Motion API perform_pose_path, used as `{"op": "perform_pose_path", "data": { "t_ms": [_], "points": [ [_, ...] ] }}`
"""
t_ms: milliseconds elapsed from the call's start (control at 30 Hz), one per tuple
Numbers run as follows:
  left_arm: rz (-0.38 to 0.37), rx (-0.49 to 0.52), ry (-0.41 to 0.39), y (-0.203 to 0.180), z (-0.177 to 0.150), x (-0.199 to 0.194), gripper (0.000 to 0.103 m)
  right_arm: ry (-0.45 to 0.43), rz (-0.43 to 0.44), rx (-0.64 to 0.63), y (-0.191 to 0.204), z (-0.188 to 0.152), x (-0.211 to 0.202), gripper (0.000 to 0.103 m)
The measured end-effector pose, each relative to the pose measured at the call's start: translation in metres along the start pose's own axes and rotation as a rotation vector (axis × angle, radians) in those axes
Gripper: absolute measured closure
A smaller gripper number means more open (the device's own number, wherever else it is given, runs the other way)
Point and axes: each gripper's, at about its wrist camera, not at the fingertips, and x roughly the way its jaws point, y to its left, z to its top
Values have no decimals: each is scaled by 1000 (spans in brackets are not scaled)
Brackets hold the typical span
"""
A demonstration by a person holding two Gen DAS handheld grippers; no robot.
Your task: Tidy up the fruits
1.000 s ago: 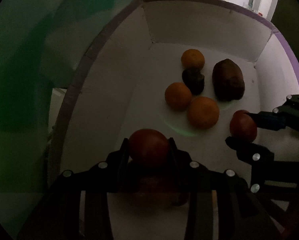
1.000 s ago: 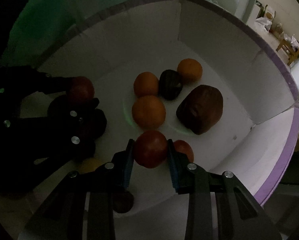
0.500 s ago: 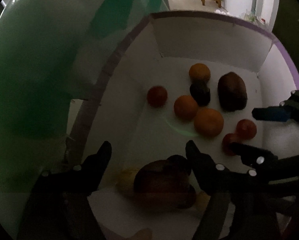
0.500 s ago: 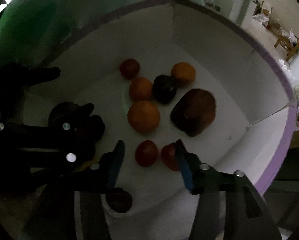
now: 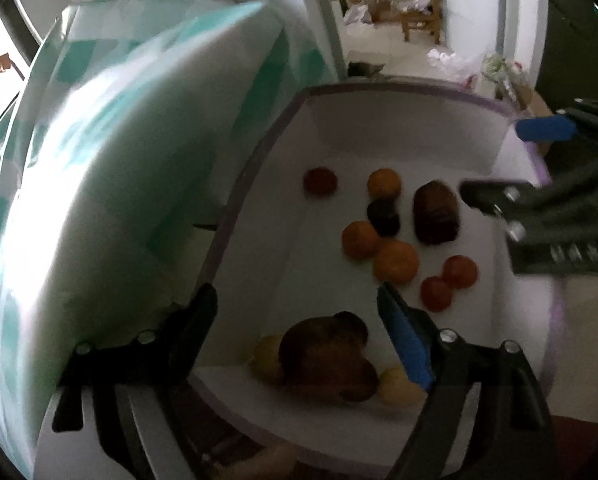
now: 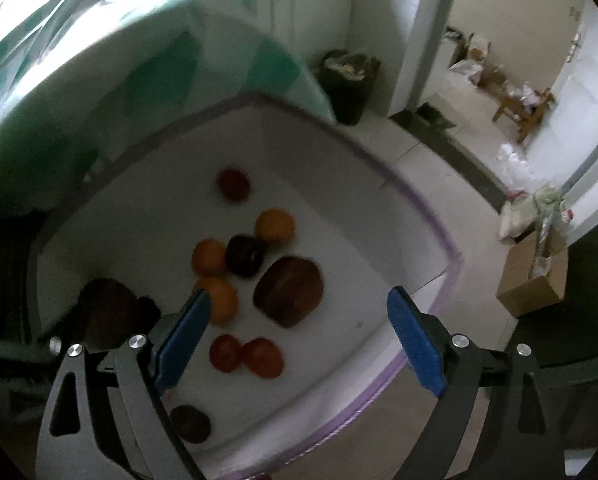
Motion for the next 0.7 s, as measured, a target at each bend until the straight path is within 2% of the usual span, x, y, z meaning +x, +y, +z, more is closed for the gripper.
{"op": "perform_pose_path", "data": {
  "t_ms": [133, 200, 367, 700],
  "points": [
    [-35, 8, -10, -2, -4, -15, 10, -17, 10, 10, -1, 7, -13, 17],
    [-36, 17, -5, -5, -9, -17, 8, -5, 17, 13, 2, 7, -13, 17],
    [-51, 18, 19, -3, -22, -9, 8, 33, 41, 38, 8, 7, -8, 17],
    [-77, -3, 68, 1, -32, 13, 8, 101, 13, 8, 20, 4, 10, 17]
  ]
}}
